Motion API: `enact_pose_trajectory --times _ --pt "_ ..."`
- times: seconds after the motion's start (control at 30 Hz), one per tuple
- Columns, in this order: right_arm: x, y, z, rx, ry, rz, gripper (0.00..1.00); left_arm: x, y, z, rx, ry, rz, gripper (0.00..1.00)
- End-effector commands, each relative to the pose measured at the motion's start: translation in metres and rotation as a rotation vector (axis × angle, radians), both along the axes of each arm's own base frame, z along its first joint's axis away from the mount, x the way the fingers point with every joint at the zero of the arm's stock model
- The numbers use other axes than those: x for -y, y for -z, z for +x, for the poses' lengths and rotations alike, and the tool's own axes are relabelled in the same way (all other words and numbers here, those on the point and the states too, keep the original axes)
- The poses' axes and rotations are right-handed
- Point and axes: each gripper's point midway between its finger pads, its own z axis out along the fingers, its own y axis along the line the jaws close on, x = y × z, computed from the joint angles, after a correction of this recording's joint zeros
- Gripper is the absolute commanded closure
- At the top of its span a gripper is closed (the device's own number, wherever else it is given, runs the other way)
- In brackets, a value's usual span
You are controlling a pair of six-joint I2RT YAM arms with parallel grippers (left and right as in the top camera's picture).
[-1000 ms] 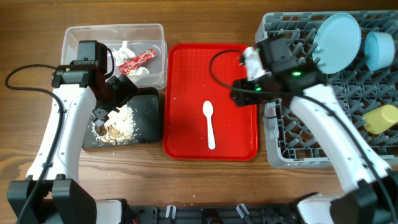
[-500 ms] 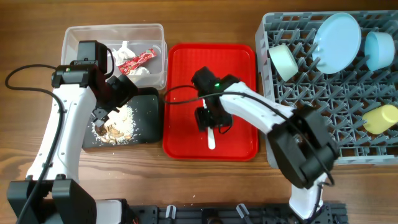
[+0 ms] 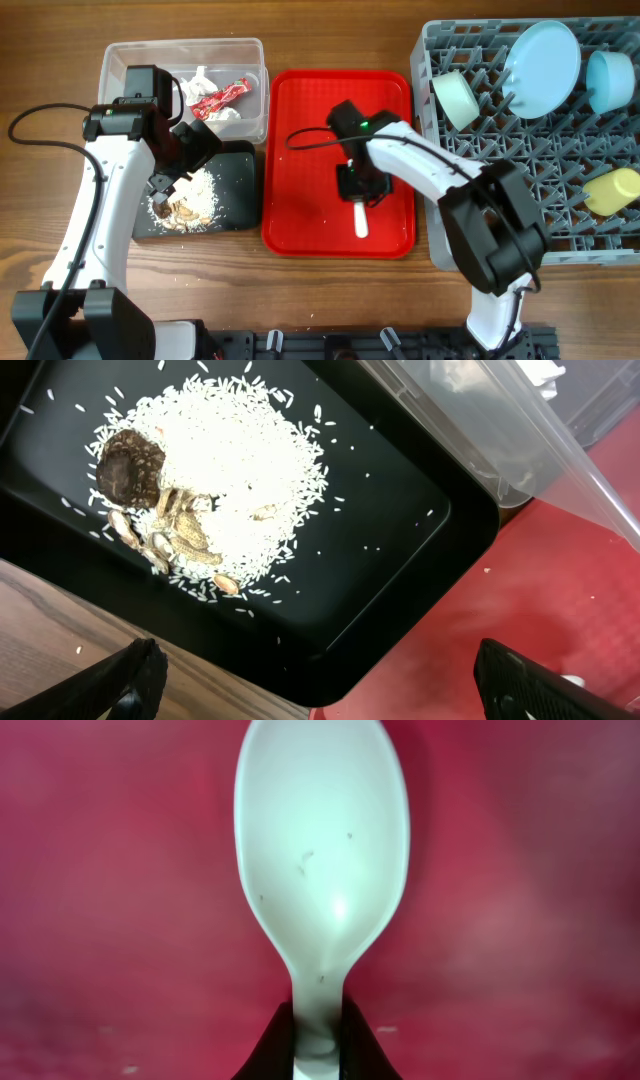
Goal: Sort waste into correct bins and load items into the dishwasher rack
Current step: 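Place the white spoon into the rack with the right gripper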
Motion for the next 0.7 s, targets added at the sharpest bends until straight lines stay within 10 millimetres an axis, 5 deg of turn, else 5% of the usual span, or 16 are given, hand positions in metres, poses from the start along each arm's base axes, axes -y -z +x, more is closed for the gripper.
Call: enact_pose_trajectory --times 0.0,0.2,0.33,0.47,0.67 --pt "0.026 -0.035 0.018 0.103 -0.019 0.002 0.96 0.0 -0.001 0.001 0.004 -0.001 -0.008 0.0" --pt "0.054 -0.123 0.032 0.331 -0.061 0.086 0.96 0.0 -0.001 0.001 0.004 -0.001 -0.008 0.0" --pt "0.094 -0.161 0.031 0.437 -0.039 0.021 0.96 0.0 -0.001 0.002 0.007 -0.001 -0.008 0.0" --pt "0.13 -0.164 0.029 0.432 -0.012 -0.059 0.96 0.0 -0.001 0.002 0.008 -0.001 -0.008 0.0" --pt "0.158 -0.14 0.025 0.346 0.039 -0.097 0.96 0.0 -0.001 0.002 0.007 -0.001 -0.008 0.0"
